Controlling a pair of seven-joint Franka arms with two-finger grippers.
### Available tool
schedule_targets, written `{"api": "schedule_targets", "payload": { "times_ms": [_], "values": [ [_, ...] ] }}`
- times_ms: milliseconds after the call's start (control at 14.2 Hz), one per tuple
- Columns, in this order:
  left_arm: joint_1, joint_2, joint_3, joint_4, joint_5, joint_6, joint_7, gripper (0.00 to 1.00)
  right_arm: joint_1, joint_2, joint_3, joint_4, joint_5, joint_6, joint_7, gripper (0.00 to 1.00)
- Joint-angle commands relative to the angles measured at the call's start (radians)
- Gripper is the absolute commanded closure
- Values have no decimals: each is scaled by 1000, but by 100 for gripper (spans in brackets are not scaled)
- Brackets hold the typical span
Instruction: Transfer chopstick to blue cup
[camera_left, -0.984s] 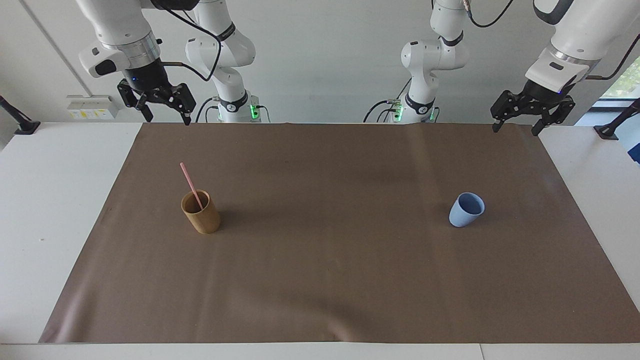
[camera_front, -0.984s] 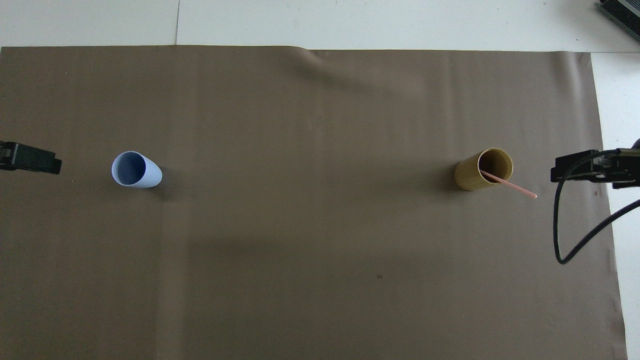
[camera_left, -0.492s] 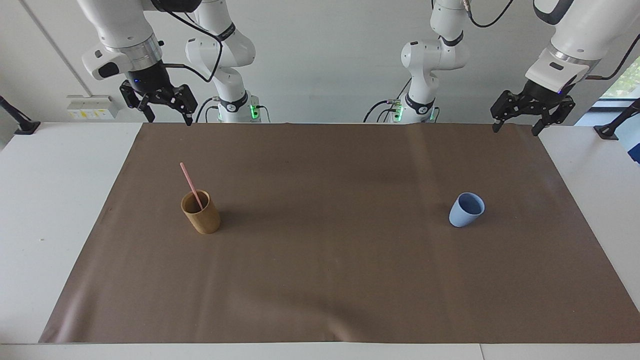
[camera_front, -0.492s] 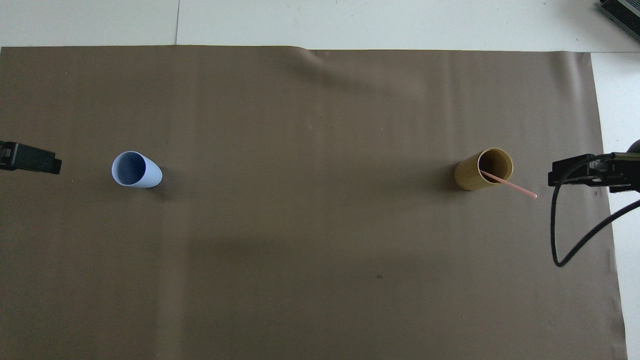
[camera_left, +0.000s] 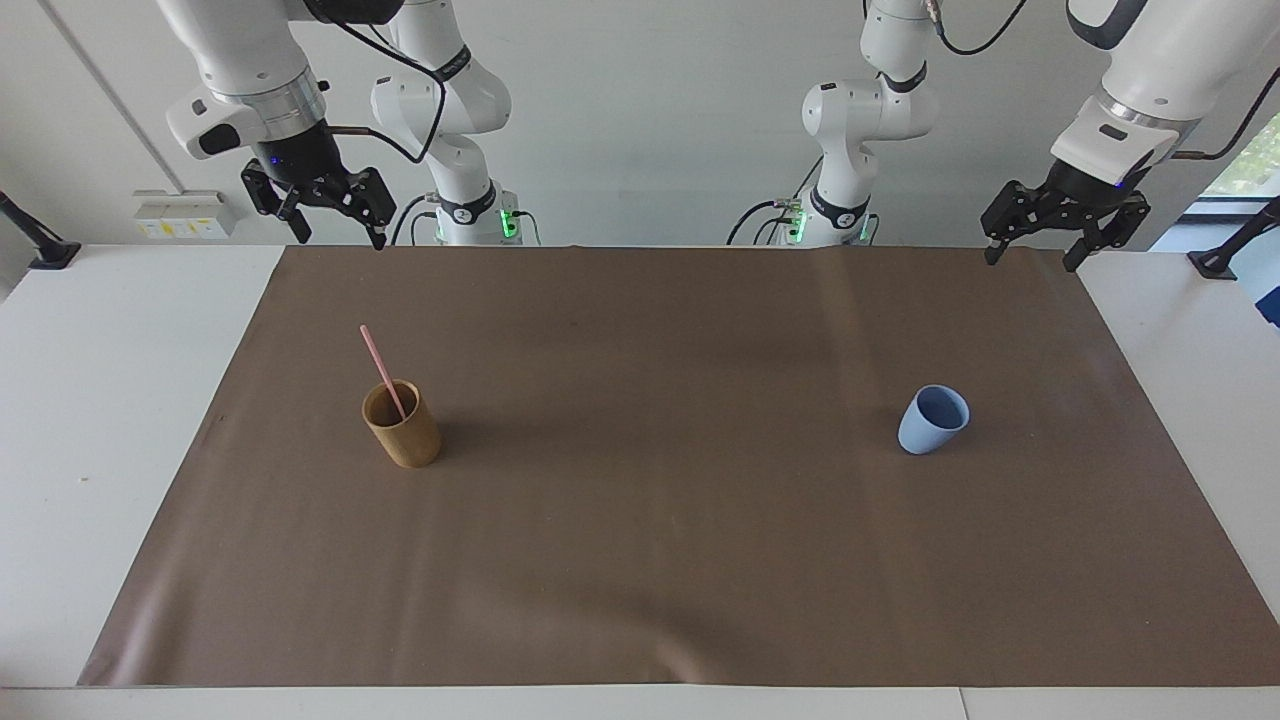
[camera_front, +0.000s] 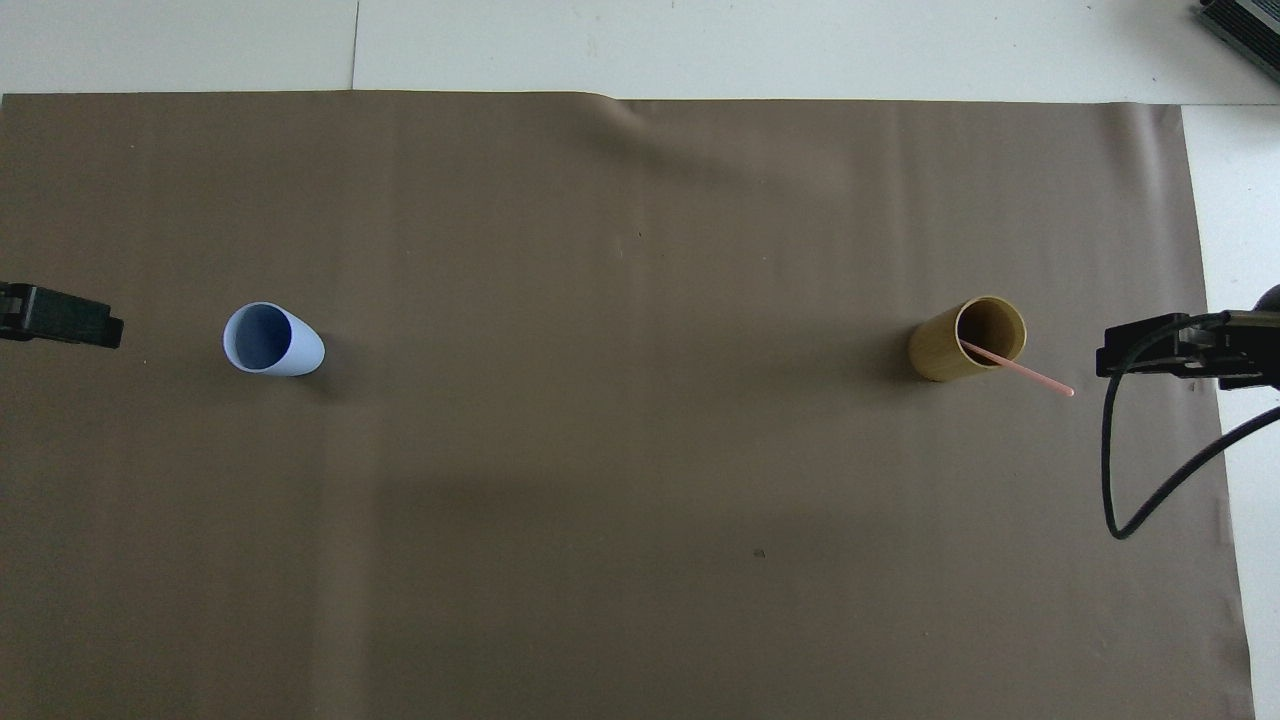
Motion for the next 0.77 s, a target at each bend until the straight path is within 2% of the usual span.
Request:
{"api": "schedule_targets", "payload": {
  "times_ms": [0,281,703],
  "values": [
    [8,-17,-6,-12,2,6,-4,0,-8,-24,1,-27,3,0,-24,0],
    [8,-3,-6,17,-9,-14,-10,0,-8,-24,1,-28,3,0,-26,0],
    [8,-6,-6,8,-4,-9,-9,0,-8,-24,1,-28,3,0,-26,0]
  ]
}}
